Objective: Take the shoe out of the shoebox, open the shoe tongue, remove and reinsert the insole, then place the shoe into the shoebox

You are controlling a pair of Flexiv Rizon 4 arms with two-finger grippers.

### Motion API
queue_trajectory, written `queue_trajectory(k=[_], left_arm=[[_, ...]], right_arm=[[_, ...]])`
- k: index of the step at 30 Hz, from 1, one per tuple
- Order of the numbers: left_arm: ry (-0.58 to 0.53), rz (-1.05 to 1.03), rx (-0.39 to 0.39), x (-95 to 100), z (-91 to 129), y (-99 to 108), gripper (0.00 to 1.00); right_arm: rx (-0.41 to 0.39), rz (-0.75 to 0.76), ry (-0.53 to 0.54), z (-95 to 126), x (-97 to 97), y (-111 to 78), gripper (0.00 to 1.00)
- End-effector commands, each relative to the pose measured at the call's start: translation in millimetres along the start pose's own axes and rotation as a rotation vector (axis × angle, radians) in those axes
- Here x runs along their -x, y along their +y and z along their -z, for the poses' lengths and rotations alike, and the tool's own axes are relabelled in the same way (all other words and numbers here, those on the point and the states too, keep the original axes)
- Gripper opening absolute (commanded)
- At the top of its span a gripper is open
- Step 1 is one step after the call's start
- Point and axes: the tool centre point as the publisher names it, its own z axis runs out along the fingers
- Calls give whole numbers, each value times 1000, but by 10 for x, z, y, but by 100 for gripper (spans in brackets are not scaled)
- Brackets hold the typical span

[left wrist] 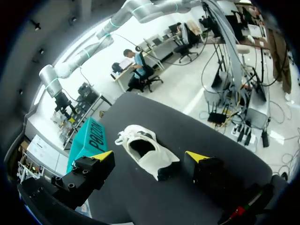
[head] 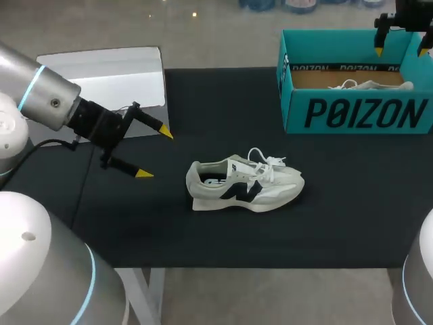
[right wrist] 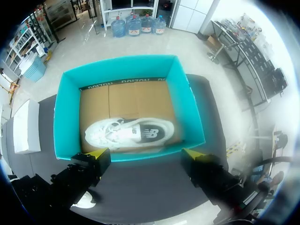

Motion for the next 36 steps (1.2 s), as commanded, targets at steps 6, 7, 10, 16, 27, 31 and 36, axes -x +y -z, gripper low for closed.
queue_trajectory(k=[6,7,10,16,27,31,36], left_arm=[[-129,181,-189,-169,-69,90,100],[-150,235,-245,-211,-84,109,100],[-183,376,-359,-332,-135,189,100],[-217,589,-454,-527,-273,348,100],[-186,796,-463,-653,-624,589,100],[-180,817,-451,-667,-741,641,100],[-165,823,-427,-690,-894,682,100]], right_arm=[[0,0,-1,1,-2,1,100],[0,0,-1,1,-2,1,100],[0,0,-1,1,-2,1,100],[0,0,-1,1,-2,1,100],[0,0,-1,1,-2,1,100],[0,0,-1,1,-2,1,100],[0,0,-1,1,-2,1,100]])
